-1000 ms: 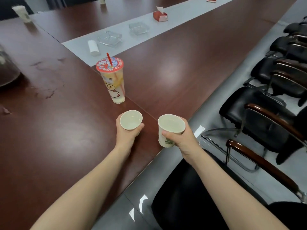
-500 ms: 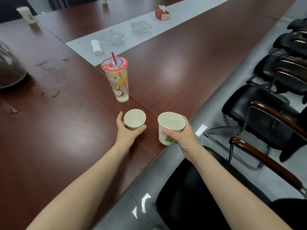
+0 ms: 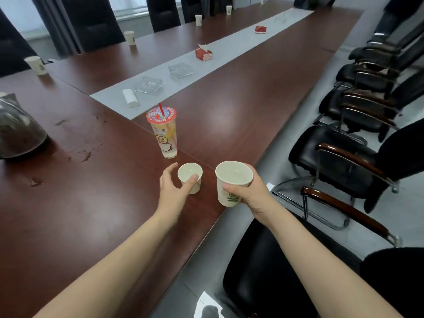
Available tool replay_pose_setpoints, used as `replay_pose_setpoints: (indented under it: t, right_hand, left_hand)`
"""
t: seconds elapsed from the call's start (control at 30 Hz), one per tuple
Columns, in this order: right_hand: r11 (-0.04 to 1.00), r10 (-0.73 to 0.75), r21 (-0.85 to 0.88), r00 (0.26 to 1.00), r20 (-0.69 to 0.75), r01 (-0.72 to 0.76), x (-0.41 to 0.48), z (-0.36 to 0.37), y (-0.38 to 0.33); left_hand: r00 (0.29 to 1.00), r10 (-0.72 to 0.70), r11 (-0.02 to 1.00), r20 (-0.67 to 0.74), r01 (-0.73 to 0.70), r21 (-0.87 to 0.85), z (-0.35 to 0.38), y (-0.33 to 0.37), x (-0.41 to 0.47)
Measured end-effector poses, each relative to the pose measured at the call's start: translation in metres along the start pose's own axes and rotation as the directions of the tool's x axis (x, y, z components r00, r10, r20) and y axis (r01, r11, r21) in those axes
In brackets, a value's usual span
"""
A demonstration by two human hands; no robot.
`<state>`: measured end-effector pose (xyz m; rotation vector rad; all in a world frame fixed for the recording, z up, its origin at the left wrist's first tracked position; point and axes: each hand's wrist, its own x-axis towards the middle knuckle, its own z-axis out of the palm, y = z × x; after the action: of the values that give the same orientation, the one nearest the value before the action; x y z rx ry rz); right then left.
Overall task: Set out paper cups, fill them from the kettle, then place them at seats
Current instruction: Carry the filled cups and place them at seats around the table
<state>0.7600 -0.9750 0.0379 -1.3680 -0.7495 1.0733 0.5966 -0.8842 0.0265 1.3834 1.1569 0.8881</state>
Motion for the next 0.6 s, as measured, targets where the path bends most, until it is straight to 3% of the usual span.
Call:
replay_pose_setpoints:
  t: [0.13, 0.2, 0.3, 0.37, 0.6]
  right_hand:
    - [0.996, -0.051, 0.064, 0.995, -0.090, 0.057, -0.037, 0.003, -0.014]
    - [0.991, -0.062, 0.112, 0.989, -0.136, 0.078, -0.059, 0.002, -0.020]
    - [0.985, -0.085, 0.127, 0.974, -0.212, 0.114, -0.098, -0.006, -0.027]
    - [0.983, -0.103, 0.119, 0.960, -0.260, 0.138, -0.128, -0.018, -0.033]
    - [0.981, -0.160, 0.023, 0.880, -0.447, 0.190, -0.233, -0.073, -0.055]
  left_hand:
    - [0.992, -0.017, 0.998, 0.124, 0.024, -0.056, 0.013, 0.032, -0.031]
    - [0.968, -0.097, 0.985, 0.232, 0.126, -0.115, 0.023, 0.048, -0.052]
    - [0.870, -0.222, 0.942, 0.440, 0.308, -0.133, 0.039, 0.069, -0.087]
    - [0.787, -0.243, 0.930, 0.567, 0.355, -0.096, 0.053, 0.082, -0.111]
    - [0.535, -0.183, 0.957, 0.825, 0.291, 0.024, 0.108, 0.116, -0.201]
